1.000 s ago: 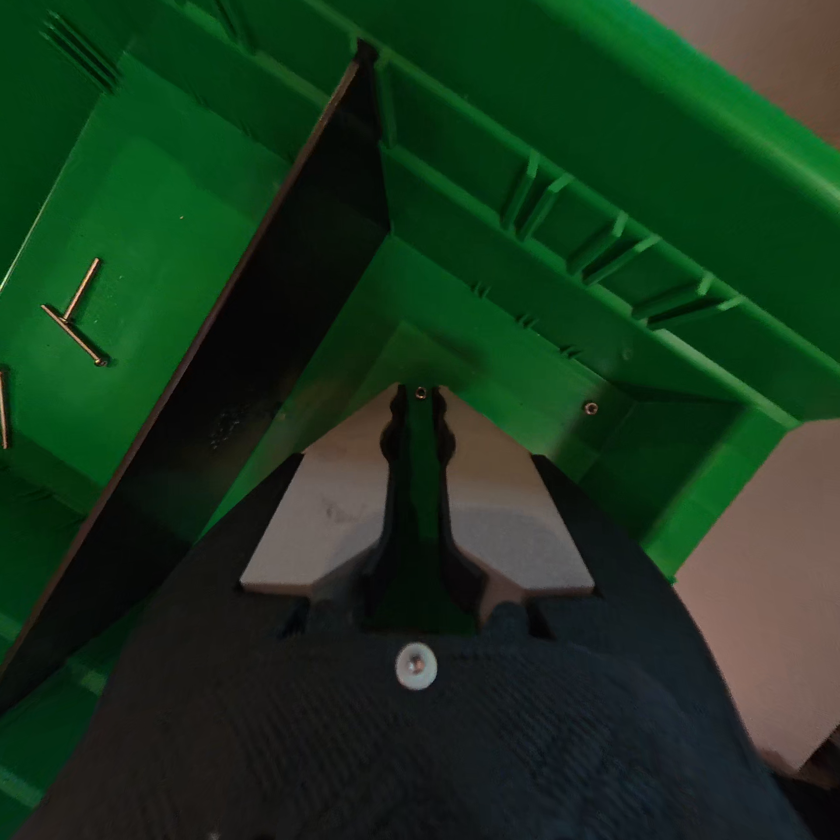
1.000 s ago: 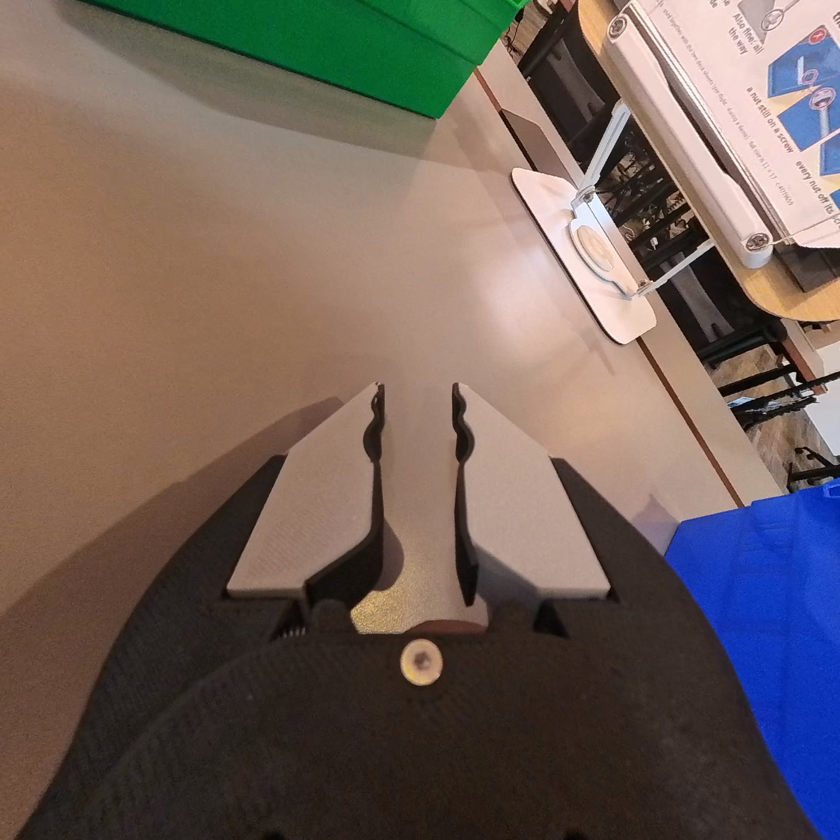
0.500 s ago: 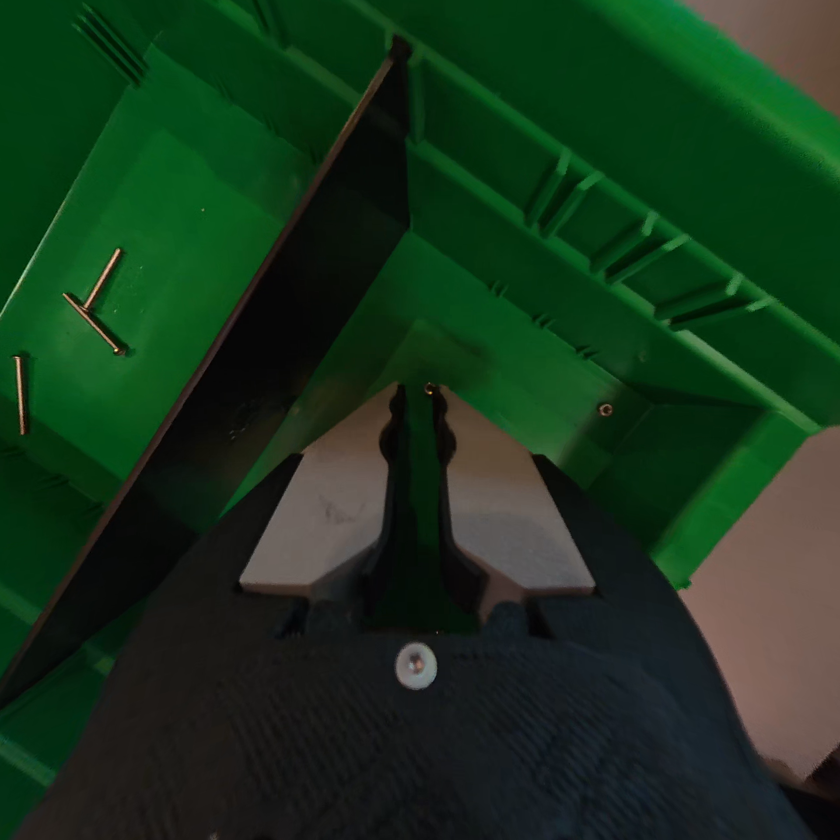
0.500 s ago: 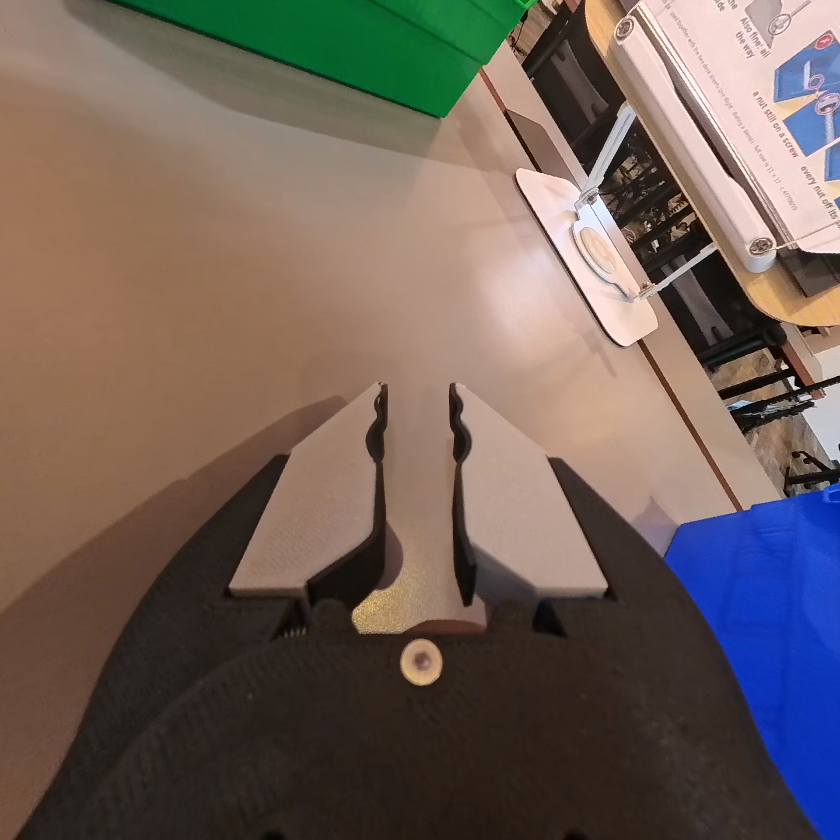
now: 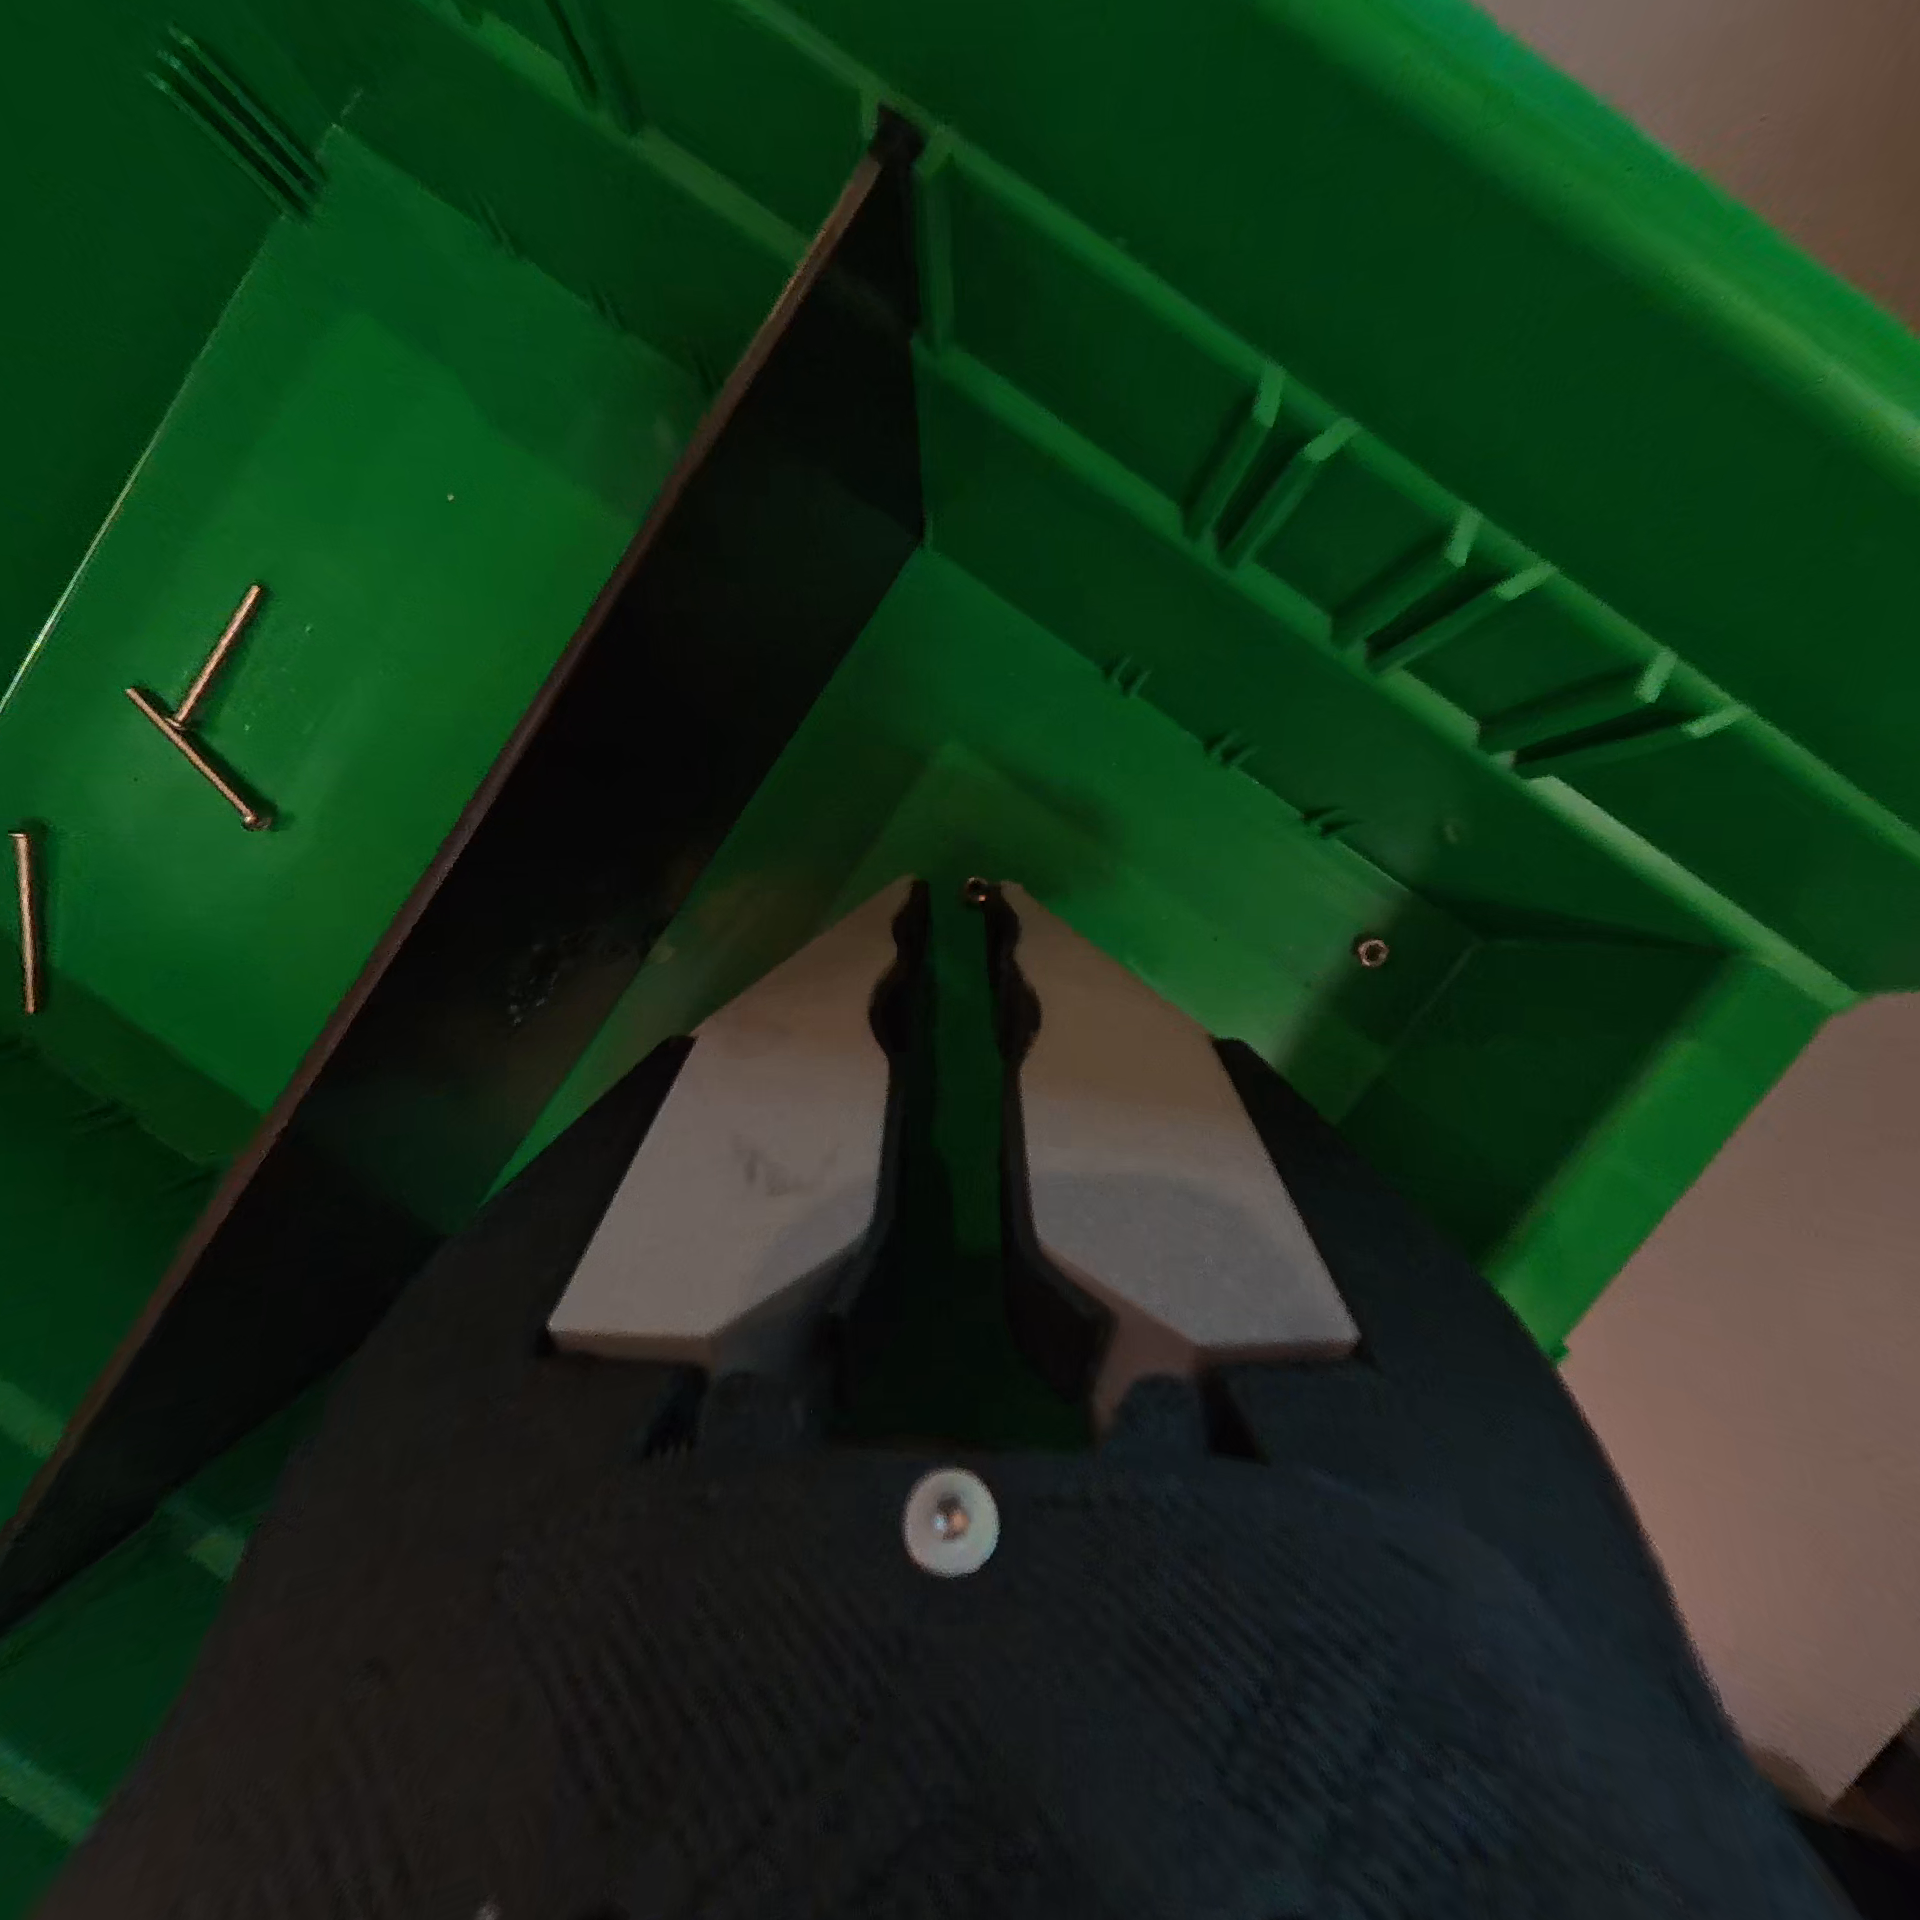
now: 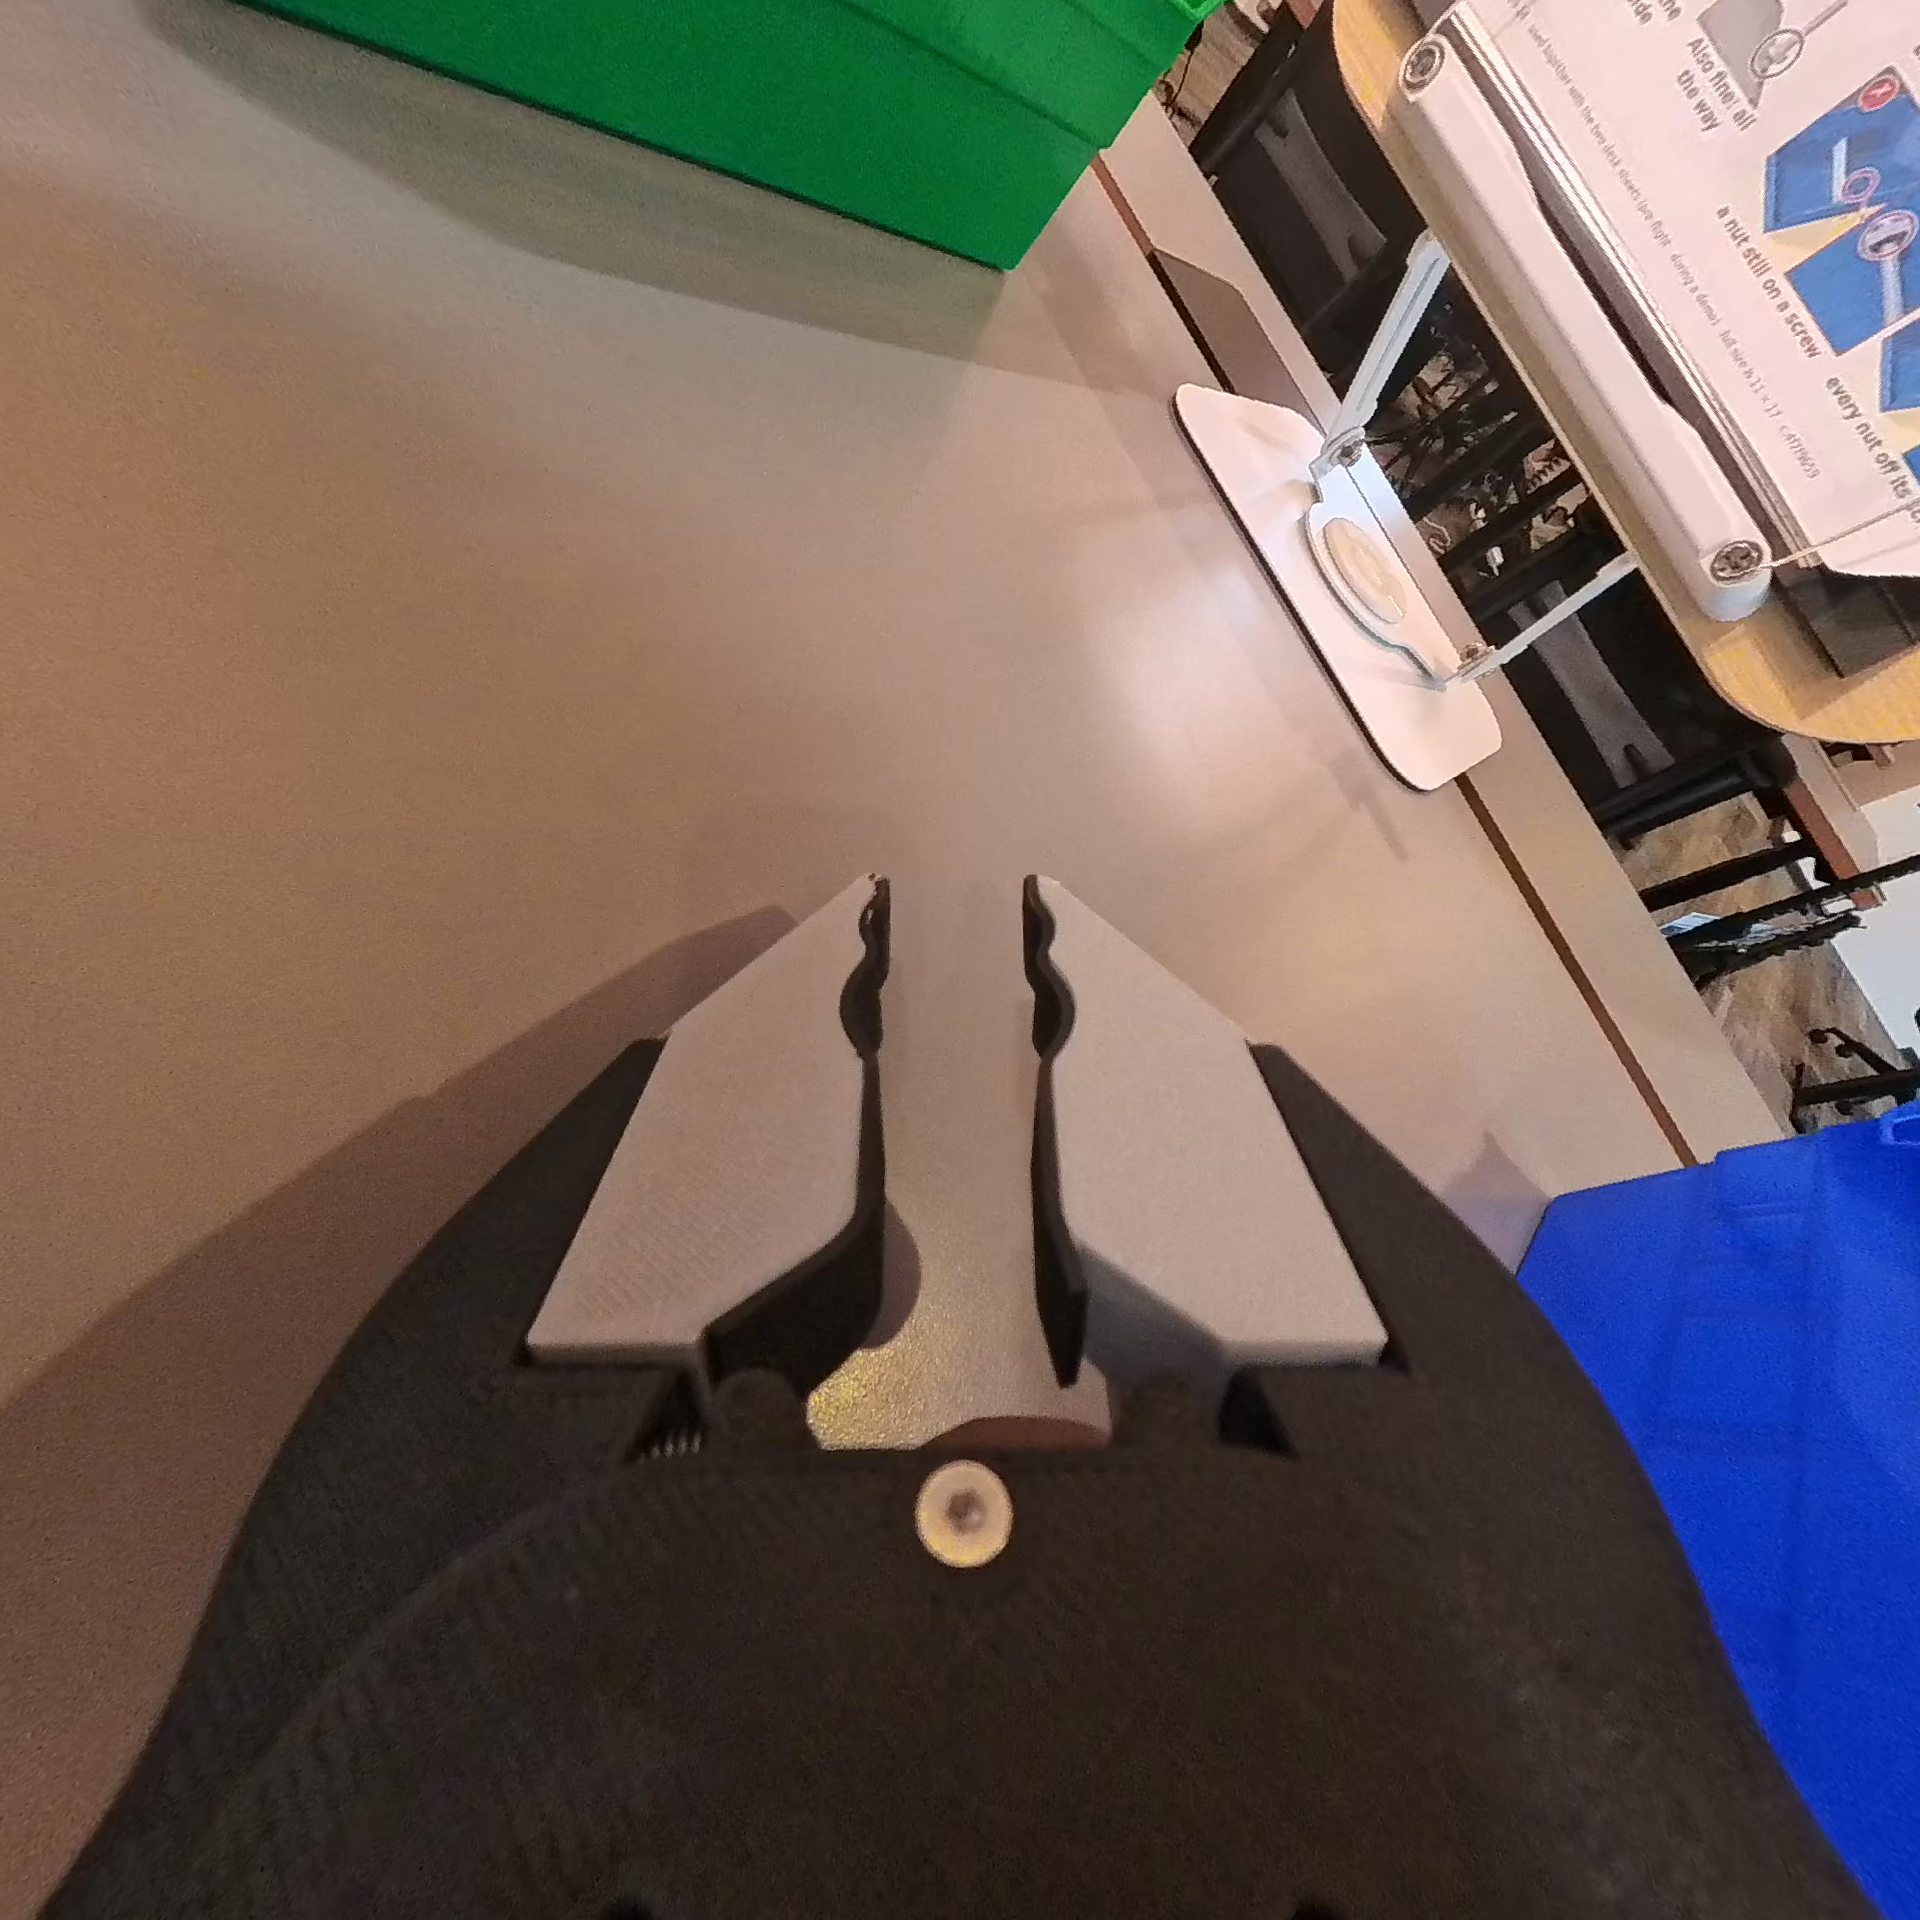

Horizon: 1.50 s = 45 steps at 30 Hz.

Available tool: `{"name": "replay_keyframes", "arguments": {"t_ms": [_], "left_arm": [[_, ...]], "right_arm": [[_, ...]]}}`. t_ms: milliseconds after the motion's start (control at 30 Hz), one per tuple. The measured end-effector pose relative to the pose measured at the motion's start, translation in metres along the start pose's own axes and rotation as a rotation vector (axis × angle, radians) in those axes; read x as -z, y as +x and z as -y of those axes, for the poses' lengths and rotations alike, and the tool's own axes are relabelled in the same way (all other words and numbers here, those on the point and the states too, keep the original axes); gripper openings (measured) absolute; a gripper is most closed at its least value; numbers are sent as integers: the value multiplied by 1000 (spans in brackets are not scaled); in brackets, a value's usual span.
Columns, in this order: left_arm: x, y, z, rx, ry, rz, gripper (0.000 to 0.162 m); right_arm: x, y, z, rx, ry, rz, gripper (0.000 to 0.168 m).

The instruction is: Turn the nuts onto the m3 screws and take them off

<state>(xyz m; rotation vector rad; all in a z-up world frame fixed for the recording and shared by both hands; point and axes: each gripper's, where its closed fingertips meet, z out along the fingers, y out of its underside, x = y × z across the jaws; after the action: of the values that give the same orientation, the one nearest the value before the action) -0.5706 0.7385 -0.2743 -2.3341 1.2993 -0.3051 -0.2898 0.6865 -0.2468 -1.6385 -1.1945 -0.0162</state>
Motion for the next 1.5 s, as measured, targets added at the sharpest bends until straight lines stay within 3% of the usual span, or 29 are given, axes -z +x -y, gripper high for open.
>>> {"name": "replay_keyframes", "arguments": {"t_ms": [33, 333, 700, 900, 1500], "left_arm": [[0, 1, 0, 2, 2, -6, 11], [1, 0, 3, 17, 19, -13, 15], [0, 1, 0, 1, 0, -2, 11], [1, -1, -2, -1, -2, 4, 1], [0, 4, 2, -15, 13, -31, 0]], "right_arm": [[0, 0, 0, 0, 0, 0, 22], [0, -1, 0, 3, 1, 2, 22], [0, -1, 0, 5, -1, 0, 21], [0, -1, 0, 5, 0, 1, 21], [0, -2, 0, 10, 1, 5, 21]]}}
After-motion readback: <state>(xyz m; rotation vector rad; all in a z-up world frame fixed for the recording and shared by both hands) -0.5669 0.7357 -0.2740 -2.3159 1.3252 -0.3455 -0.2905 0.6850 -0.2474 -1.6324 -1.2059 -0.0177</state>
